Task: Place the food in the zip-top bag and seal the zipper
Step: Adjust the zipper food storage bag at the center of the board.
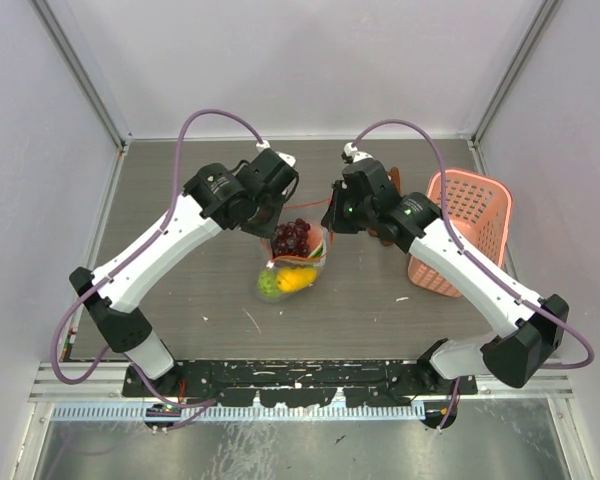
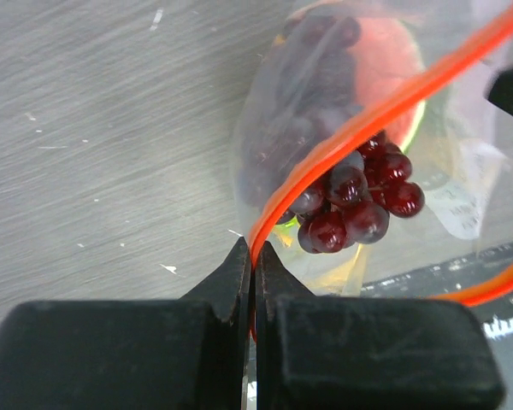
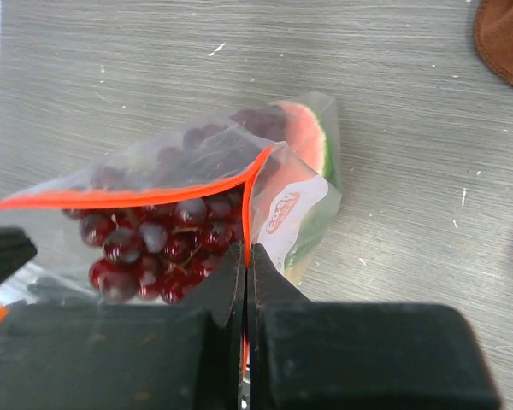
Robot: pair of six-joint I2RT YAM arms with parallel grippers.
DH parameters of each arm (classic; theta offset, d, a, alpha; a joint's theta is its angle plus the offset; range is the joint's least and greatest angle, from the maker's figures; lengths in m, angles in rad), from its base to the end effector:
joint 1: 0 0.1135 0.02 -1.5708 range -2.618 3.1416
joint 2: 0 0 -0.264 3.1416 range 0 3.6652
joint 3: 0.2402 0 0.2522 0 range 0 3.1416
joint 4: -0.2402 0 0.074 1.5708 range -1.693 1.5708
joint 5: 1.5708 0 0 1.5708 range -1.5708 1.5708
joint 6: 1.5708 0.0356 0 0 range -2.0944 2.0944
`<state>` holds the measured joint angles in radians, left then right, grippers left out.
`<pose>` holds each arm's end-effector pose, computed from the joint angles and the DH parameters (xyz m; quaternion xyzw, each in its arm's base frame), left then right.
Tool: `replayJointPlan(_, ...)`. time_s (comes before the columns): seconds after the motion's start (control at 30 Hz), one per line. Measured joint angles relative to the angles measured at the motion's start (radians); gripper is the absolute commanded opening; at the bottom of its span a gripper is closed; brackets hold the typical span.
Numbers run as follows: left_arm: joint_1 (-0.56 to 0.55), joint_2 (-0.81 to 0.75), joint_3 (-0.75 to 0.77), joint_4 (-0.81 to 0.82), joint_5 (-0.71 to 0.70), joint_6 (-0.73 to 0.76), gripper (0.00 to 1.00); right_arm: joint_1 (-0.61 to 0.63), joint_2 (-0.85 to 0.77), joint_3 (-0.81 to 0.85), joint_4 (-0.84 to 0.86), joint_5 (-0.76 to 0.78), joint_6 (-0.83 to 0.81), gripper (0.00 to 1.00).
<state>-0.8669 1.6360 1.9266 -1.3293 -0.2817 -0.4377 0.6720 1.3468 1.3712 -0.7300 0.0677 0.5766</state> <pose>0.2079 -0.2296 0.4114 0.1674 0.9412 -0.0504 0.2891 0.2270 0.1775 0.3658 -0.0291 0.9070 0.2200 0.3579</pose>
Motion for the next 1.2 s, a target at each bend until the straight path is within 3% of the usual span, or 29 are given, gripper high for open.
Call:
replayJointPlan(0.23, 0.034, -0.008, -0.024, 0.025, -0.04, 0.016, 0.0, -0.001, -0.054, 0.043, 0.0, -0.08, 0.0, 0.08)
replayJointPlan(0.37, 0.035, -0.027, -0.114, 0.092, -0.028, 0.032, 0.0, -0.002, -0.08, 0.044, 0.003, -0.065, 0.0, 0.07)
replayJointPlan(0.53, 0.037, 0.031, -0.123, 0.112, -0.025, 0.036, 0.03, -0.006, -0.035, 0.025, 0.005, -0.061, 0.006, 0.03)
replayJointPlan(0.7, 0.038, 0.019, -0.158, 0.166, -0.024, 0.036, 0.28, -0.008, -0.001, -0.009, 0.006, -0.013, 0.022, 0.01)
replayJointPlan(0.87, 0.038, -0.124, -0.278, 0.26, -0.028, 0.034, 0.57, -0.013, 0.005, -0.014, 0.014, 0.017, 0.032, 0.01)
replayJointPlan(1.07, 0.038, -0.389, -0.457, 0.368, -0.026, 0.023, 0.77, -0.014, 0.005, -0.014, 0.019, 0.025, 0.036, 0.0)
replayJointPlan(1.2, 0.04, -0.527, -0.612, 0.469, -0.018, 0.015, 0.85, -0.015, 0.004, -0.018, 0.031, 0.023, 0.036, 0.0)
